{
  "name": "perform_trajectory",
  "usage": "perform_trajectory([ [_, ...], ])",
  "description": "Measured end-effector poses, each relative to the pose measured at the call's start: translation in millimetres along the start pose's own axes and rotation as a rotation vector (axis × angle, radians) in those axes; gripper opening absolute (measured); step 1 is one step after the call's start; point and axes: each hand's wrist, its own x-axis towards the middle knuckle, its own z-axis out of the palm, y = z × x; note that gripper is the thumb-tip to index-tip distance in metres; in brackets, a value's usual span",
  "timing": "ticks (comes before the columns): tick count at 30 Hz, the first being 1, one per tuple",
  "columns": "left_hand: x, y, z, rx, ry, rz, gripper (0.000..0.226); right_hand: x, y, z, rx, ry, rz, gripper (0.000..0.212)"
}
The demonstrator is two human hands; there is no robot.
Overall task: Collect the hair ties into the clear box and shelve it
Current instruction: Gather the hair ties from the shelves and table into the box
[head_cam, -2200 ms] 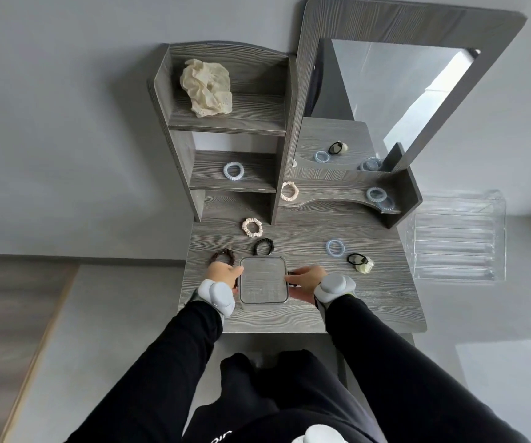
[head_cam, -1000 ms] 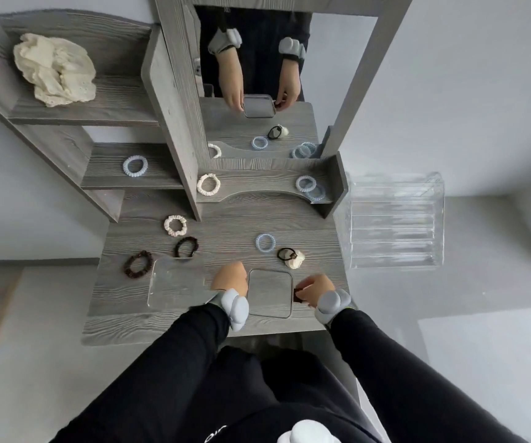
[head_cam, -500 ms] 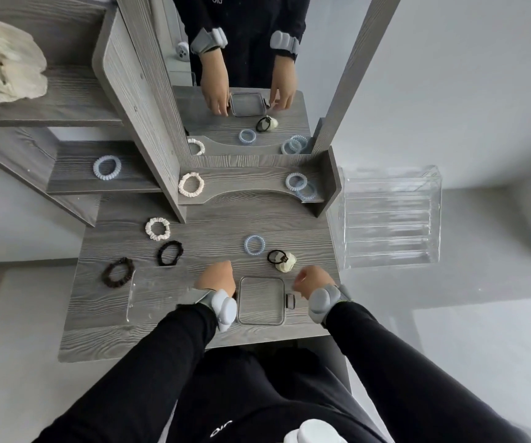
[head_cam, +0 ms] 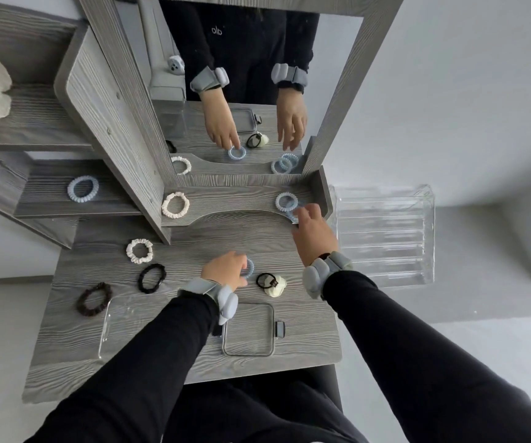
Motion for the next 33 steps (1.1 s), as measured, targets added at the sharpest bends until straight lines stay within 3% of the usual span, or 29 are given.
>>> perform_trajectory([
  [9,-2,-10,9,0.137,-0.040,-0.027,0.037,18,2,1,-0.100,-0.052,0.004,0.028],
  [20,-53,-25,-19,-0.007,0.358,-0.183,0.027,-7,-46,-19,-0.005,0.009,-0.069,0.026],
  [33,-144,-99,-37,-0.214,0.511,-0.272,0.025,-82,-155,24,0.224,-0.154,-0.195,0.019],
])
